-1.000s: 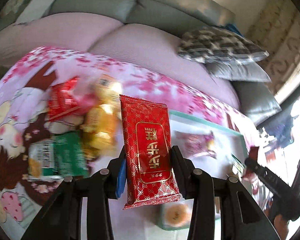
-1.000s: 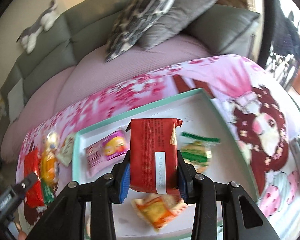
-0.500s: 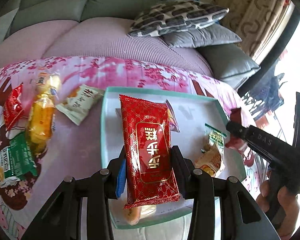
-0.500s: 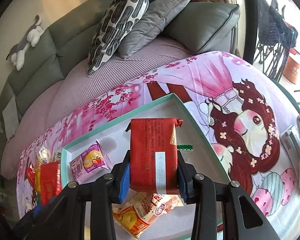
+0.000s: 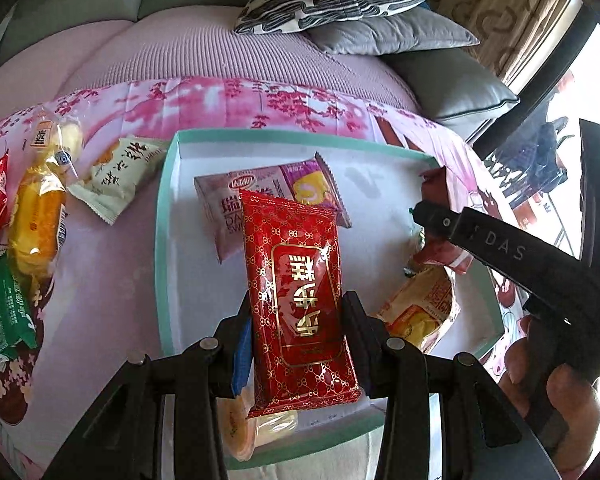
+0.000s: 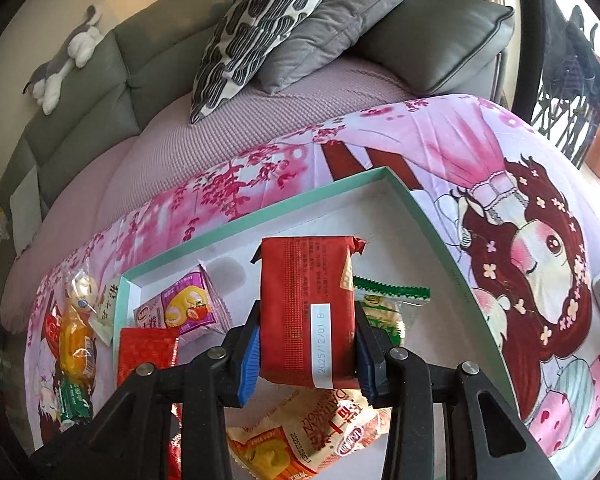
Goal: Organize snacks
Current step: 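Carry both red packs over the white tray, then lower the red box pack and open right gripper while left gripper releases long red pack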
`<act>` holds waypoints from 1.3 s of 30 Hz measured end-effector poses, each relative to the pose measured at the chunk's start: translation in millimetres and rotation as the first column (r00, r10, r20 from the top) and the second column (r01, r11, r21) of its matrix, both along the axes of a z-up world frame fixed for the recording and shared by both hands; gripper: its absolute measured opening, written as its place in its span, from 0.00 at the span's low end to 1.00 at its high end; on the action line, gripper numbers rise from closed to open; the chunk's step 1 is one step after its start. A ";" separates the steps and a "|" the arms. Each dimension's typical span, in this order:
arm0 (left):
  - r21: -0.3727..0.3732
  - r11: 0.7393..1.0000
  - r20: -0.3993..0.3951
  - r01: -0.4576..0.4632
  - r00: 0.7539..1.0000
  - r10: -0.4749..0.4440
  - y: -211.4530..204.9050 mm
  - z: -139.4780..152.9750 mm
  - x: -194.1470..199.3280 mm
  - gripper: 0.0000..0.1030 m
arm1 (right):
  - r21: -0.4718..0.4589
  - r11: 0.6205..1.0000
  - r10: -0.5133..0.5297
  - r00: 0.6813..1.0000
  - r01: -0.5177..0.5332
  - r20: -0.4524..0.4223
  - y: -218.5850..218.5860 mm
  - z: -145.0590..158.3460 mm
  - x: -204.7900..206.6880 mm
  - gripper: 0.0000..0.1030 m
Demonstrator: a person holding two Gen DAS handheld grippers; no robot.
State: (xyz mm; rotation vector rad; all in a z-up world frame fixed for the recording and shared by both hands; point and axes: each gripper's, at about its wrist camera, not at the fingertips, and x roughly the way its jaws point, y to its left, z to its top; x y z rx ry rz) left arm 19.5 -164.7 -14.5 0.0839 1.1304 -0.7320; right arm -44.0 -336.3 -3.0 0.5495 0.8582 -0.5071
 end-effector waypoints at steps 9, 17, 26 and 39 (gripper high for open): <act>0.021 1.000 -0.009 0.008 1.000 -0.007 -4.5 -11.5 0.5 0.42 | -0.011 0.999 0.031 0.999 -0.031 -0.026 2.4 -10.8 11.7 0.41; 0.038 0.999 0.019 0.021 1.000 -0.022 -6.7 -9.7 0.6 0.44 | -0.019 0.999 0.046 0.997 -0.047 -0.054 6.2 -12.6 16.6 0.44; 0.024 1.000 0.019 -0.011 1.000 0.011 0.6 -2.5 4.6 0.54 | -0.013 0.999 0.032 0.995 -0.033 -0.095 4.7 -10.4 12.9 0.60; 0.100 0.953 0.093 -0.287 0.956 0.278 41.9 9.5 31.0 0.64 | -0.069 0.997 0.017 0.984 -0.029 -0.177 10.0 -4.2 10.9 0.80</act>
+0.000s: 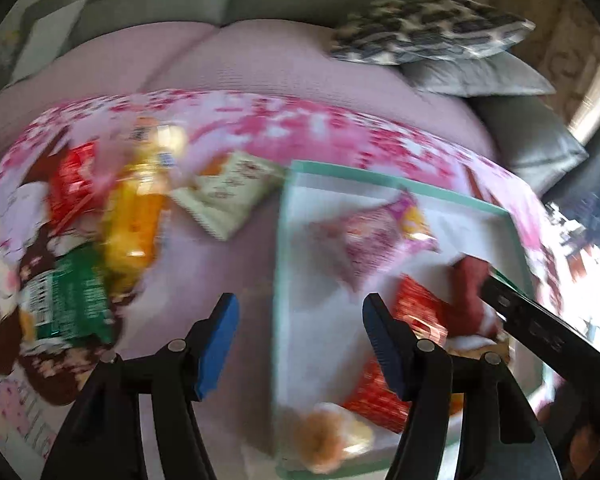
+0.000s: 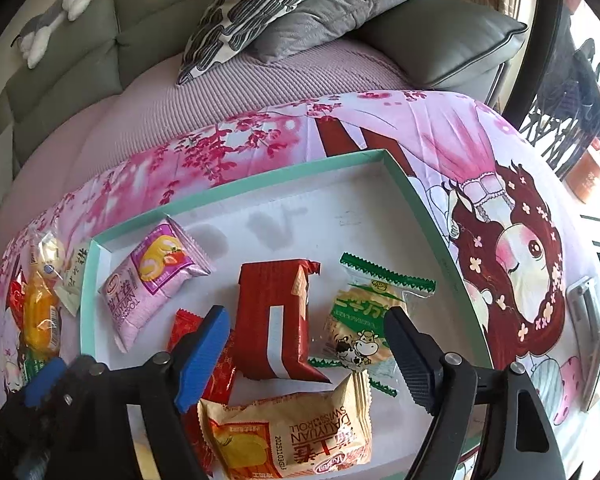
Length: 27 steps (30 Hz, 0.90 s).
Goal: Organize snacks
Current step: 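Lower the red box pack and open right gripper while left gripper releases long red pack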
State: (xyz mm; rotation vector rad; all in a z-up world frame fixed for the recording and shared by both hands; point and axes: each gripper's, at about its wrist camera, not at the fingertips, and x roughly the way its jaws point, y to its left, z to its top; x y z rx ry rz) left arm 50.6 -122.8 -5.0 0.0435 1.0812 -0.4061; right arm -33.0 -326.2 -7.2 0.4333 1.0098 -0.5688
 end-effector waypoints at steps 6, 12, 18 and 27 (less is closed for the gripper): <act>0.039 0.986 -0.009 -0.164 0.986 0.164 30.2 -4.0 15.5 0.72 | 0.000 1.000 0.019 1.000 -0.019 -0.015 9.7 2.4 2.6 0.80; 0.036 0.975 0.010 -0.217 0.976 0.217 41.3 0.6 18.6 0.76 | 0.006 0.999 0.054 0.998 -0.054 -0.016 25.3 4.9 8.3 0.80; 0.042 0.962 0.002 -0.270 0.963 0.270 53.4 -1.0 23.1 0.77 | 0.005 0.996 0.092 0.995 -0.091 -0.027 41.9 7.8 13.4 0.80; 0.079 0.947 0.036 -0.310 0.951 0.308 61.5 -0.6 24.9 0.94 | 0.000 0.991 0.134 0.991 -0.134 -0.012 55.0 8.6 17.4 1.00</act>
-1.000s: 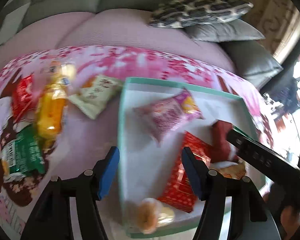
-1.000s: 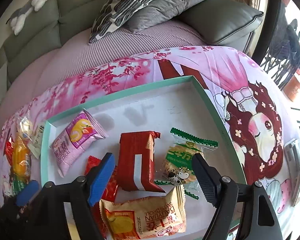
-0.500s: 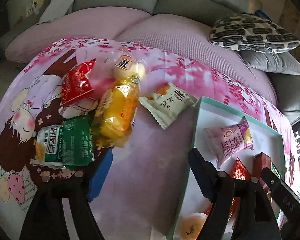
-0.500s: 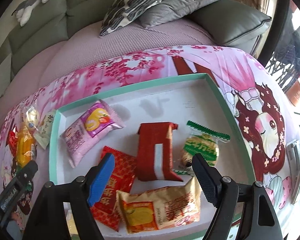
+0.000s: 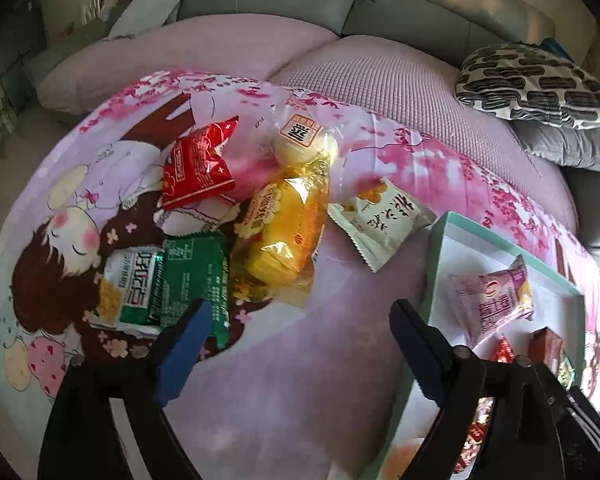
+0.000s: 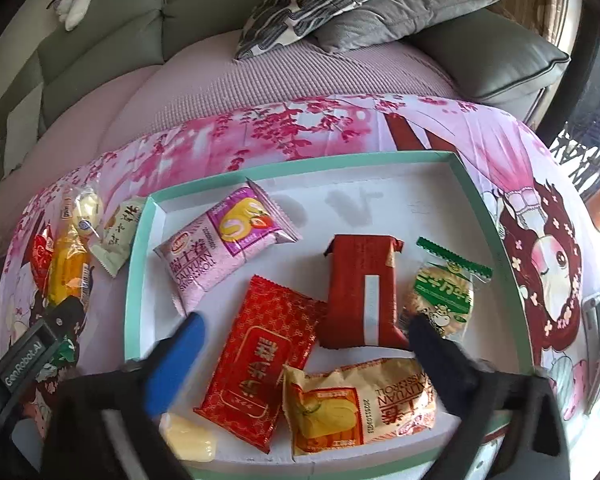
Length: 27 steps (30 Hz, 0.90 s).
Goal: Organize snacks
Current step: 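Lower the red box pack and open right gripper while left gripper releases long red pack, then withdraw both open tools from the tray toward the green packs in the pile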
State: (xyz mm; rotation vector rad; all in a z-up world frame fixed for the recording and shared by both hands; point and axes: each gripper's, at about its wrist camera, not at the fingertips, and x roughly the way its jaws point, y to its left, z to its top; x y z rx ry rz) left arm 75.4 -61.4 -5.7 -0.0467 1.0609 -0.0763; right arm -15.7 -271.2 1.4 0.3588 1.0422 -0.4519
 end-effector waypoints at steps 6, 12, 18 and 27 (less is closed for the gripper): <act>-0.019 1.000 0.025 -0.003 1.000 0.004 3.6 3.5 0.0 0.99 | -0.001 1.000 0.013 1.000 -0.013 0.005 2.0 -2.6 1.1 1.00; -0.045 0.999 0.043 -0.015 0.999 0.017 13.6 8.8 1.6 0.99 | 0.037 0.999 0.028 0.999 -0.029 0.029 5.1 -1.6 3.1 1.00; -0.078 0.996 0.044 -0.041 0.998 0.045 28.9 12.4 4.4 0.99 | 0.047 0.994 0.094 0.985 -0.101 0.147 19.8 15.7 3.2 1.00; -0.064 0.995 0.064 -0.081 0.994 0.085 58.5 19.0 7.7 0.99 | 0.083 0.979 0.160 0.952 -0.187 0.259 40.1 21.1 6.3 1.00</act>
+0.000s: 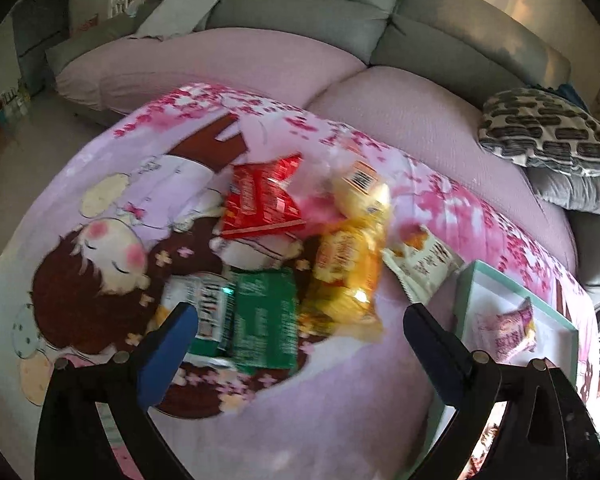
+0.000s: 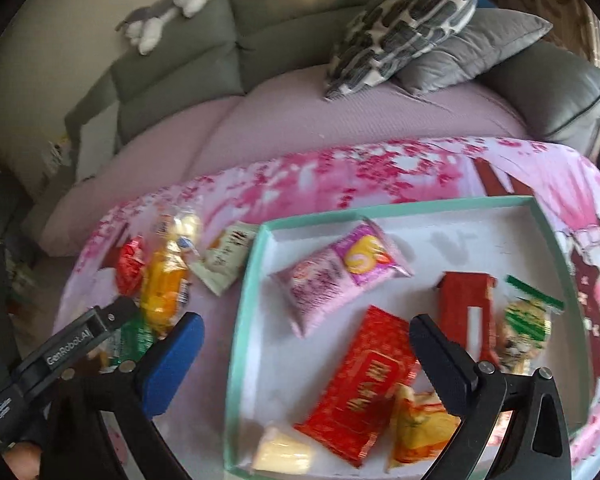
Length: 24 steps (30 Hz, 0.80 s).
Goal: Organize snacks
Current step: 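Withdraw both open tools from the tray toward the green packs in the pile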
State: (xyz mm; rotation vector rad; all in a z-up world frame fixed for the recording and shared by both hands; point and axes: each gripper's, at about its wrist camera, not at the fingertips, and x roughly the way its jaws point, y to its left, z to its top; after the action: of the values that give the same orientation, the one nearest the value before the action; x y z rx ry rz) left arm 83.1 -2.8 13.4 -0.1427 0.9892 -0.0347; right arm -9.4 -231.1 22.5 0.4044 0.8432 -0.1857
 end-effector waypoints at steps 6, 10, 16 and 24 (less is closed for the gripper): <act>0.023 0.999 0.048 -0.042 0.998 0.041 37.0 5.9 4.7 0.99 | -0.052 0.997 0.051 0.999 -0.050 0.018 20.6 1.4 8.1 1.00; 0.018 0.996 0.071 -0.087 0.994 0.086 66.4 7.2 7.1 0.99 | -0.040 0.997 0.075 0.996 -0.073 0.047 31.4 -1.8 13.4 1.00; -0.015 0.992 0.073 -0.124 0.989 0.125 98.9 5.3 11.1 1.00 | -0.092 0.988 0.129 0.991 -0.124 0.042 57.8 -5.7 20.8 1.00; -0.045 0.994 0.006 -0.102 0.995 0.102 115.7 -8.3 19.2 1.00 | -0.059 0.968 0.245 0.969 -0.243 0.029 98.4 -10.7 34.4 1.00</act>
State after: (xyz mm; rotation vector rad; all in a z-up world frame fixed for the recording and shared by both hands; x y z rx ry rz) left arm 102.3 112.9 5.0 -0.2343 0.9717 0.0361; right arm 25.1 -132.7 11.7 0.2481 0.8431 0.0270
